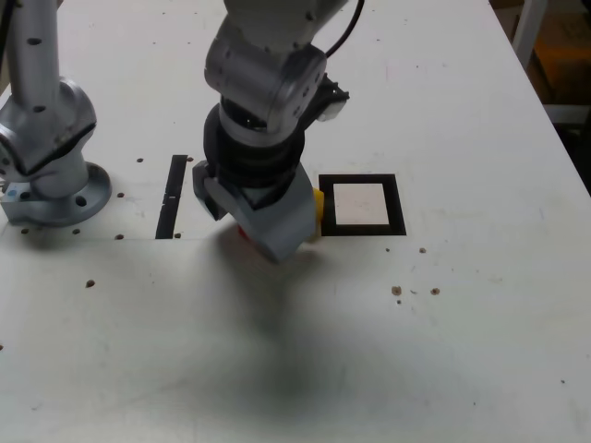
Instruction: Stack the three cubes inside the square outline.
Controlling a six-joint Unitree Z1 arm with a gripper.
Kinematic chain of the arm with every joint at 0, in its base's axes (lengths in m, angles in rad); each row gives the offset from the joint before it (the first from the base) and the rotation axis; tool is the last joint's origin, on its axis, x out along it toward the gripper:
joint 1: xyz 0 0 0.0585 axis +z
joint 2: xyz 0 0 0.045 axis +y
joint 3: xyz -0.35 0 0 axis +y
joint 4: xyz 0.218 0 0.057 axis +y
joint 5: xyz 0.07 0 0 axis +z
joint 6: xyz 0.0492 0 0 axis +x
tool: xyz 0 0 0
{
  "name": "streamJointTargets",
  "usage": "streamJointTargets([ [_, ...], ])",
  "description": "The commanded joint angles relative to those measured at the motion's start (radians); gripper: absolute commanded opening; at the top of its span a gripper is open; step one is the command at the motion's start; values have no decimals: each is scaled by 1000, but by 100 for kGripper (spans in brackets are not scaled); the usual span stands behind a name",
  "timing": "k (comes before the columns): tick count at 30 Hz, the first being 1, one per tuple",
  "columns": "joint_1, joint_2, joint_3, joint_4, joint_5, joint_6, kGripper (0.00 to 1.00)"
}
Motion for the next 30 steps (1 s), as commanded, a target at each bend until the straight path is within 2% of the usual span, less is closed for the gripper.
streamJointTargets([
  [1,2,8,1,0,-4,2,82],
  [5,2,7,3,3,-2,0,76],
  [16,3,7,0,11,10,-26,43],
  [24,4,0,-2,17,29,-31,40],
  [30,4,-23,-17,63,34,-58,29],
])
